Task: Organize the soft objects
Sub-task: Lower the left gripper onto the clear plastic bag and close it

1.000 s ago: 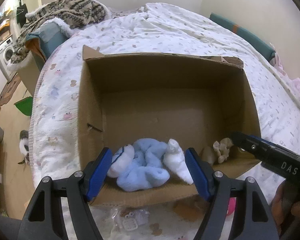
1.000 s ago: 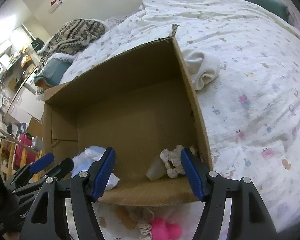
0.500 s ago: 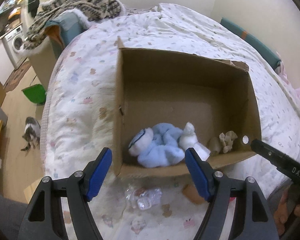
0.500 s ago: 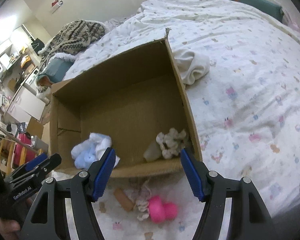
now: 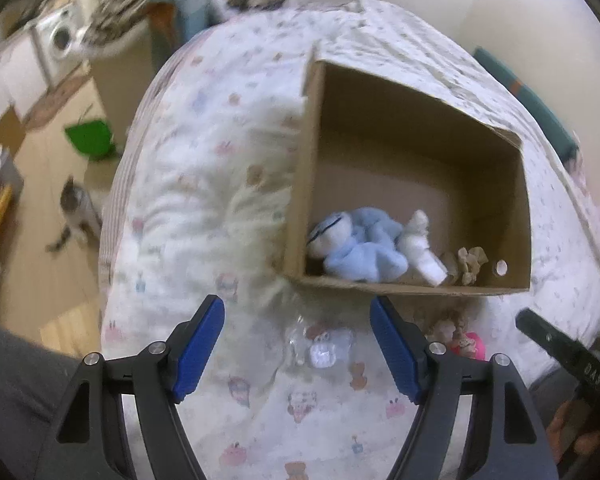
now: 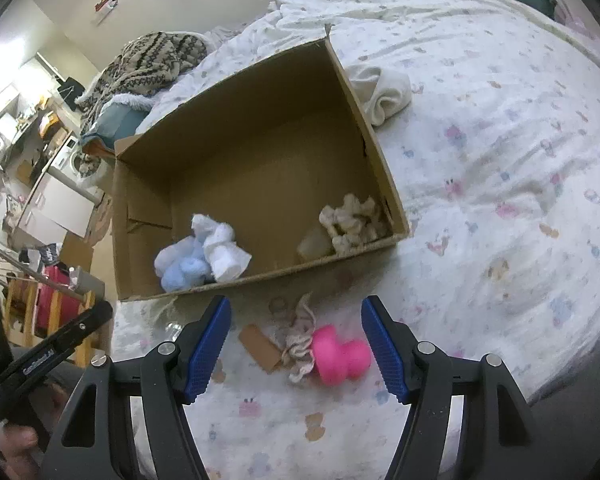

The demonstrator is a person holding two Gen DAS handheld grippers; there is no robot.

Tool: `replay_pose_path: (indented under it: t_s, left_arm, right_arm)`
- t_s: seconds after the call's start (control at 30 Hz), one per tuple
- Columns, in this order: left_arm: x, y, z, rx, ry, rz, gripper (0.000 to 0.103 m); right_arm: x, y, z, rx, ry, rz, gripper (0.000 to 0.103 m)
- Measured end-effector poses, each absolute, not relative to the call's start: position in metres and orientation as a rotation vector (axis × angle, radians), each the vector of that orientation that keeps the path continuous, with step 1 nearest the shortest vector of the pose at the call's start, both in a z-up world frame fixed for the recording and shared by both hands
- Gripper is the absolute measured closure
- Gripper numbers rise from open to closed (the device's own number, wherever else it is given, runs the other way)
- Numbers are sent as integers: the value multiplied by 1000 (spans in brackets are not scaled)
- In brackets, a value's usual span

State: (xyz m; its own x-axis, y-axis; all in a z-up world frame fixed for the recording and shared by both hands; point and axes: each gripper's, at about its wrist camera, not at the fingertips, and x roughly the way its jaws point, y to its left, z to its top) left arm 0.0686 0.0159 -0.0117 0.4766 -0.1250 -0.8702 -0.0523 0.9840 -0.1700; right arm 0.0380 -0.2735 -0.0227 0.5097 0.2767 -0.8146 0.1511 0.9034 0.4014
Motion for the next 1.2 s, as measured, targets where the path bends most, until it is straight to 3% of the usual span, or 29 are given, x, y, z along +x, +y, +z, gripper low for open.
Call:
replay_pose_path:
  t_s: [0.4, 0.9, 0.93, 1.1, 1.2]
  left_arm:
    - [73, 31, -56, -306, 1226, 26, 30]
    - [90, -40, -123, -35, 1361, -12, 31]
    - [89, -42, -123, -21, 1355, -9, 34]
    - [88, -48, -119, -7, 1332, -34, 74]
    - [87, -48, -115, -31, 1334, -49, 79]
  right_arm:
    - [40, -290, -47, 583, 1127, 3, 32]
    - [44, -306, -73, 711, 1211, -34, 32]
    - [45, -306, -76, 719, 1223, -34, 32]
    - [46, -310, -91, 750, 1286, -54, 32]
    - [46, -312, -97, 770, 1312, -62, 32]
